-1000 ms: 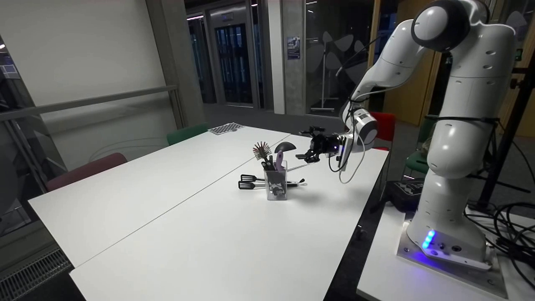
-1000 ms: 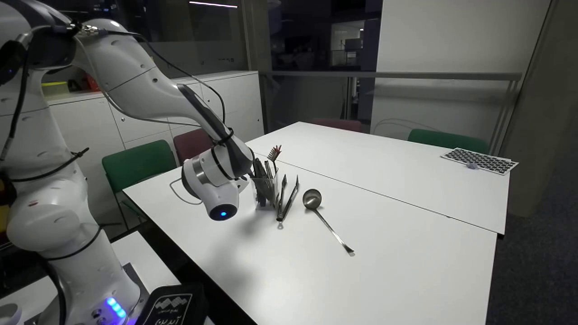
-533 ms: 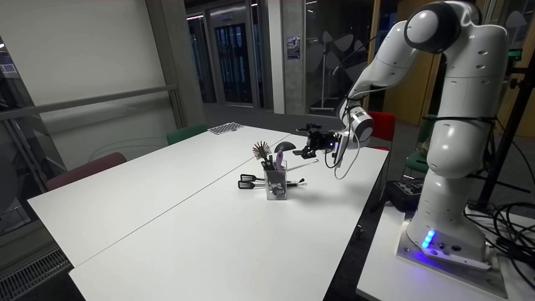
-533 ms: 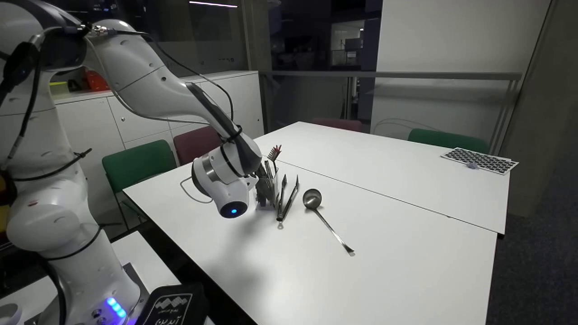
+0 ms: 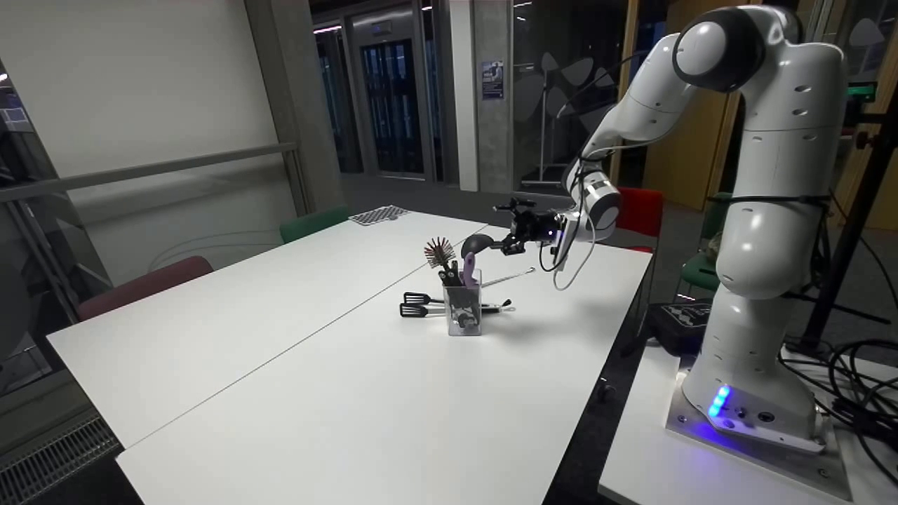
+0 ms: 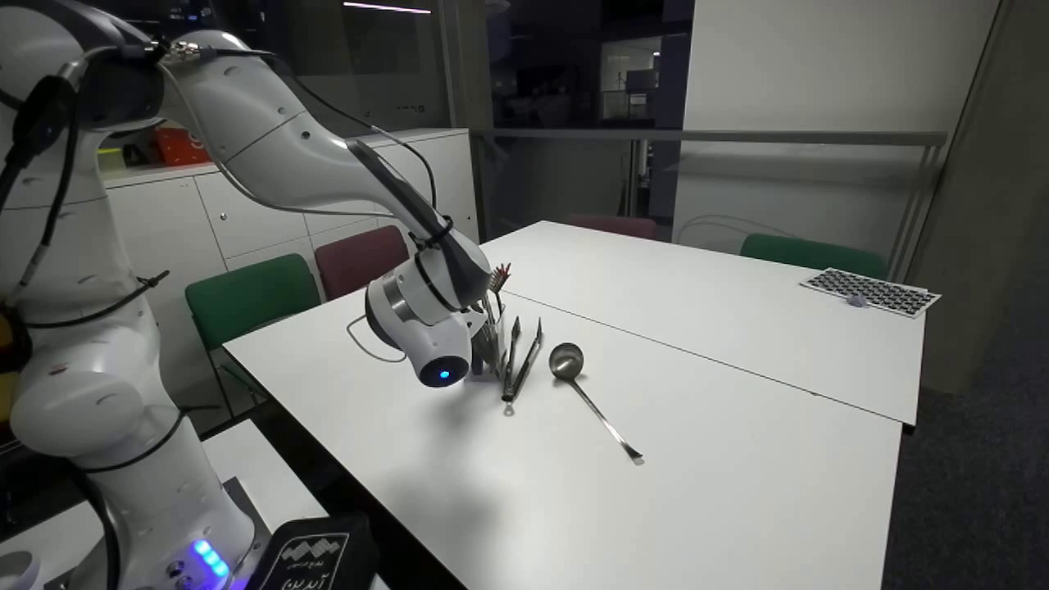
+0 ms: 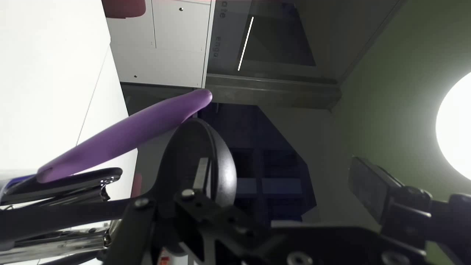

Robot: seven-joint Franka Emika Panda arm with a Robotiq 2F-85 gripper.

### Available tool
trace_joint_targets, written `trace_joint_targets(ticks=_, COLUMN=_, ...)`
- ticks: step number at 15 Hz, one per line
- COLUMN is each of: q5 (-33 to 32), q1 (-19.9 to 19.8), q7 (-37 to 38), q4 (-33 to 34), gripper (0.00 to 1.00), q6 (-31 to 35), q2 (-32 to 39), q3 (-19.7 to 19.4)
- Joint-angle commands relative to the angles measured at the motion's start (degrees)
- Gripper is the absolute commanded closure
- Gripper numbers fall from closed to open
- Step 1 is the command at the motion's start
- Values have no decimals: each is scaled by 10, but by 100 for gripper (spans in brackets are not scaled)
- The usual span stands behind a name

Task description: Put the black serving spoon on the table

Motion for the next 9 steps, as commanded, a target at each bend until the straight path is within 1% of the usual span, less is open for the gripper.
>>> trace_joint_targets(ticks=1, q5=3, q1=-7, q7=-1, q4=11, gripper=0, q6=-11, q2=16, q3=-2)
trace_joint_targets(ticks=4, q5=7, q1=-4, q7=-1, q4=17, gripper=0, q6=-11, q2=27, q3=0)
trace_joint_targets(ticks=5, q5=6, q1=-3, q7=-1, q4=19, gripper=25, q6=-7, q2=29, q3=1)
trace_joint_targets(ticks=6, q5=5, q1=-3, q7=-2, q4=20, gripper=26, q6=-9, q2=31, q3=1)
trace_joint_targets(ticks=9, q5=-4, q1=-3, q7=0, q4=22, gripper=49, q6=-3, q2=23, q3=-1)
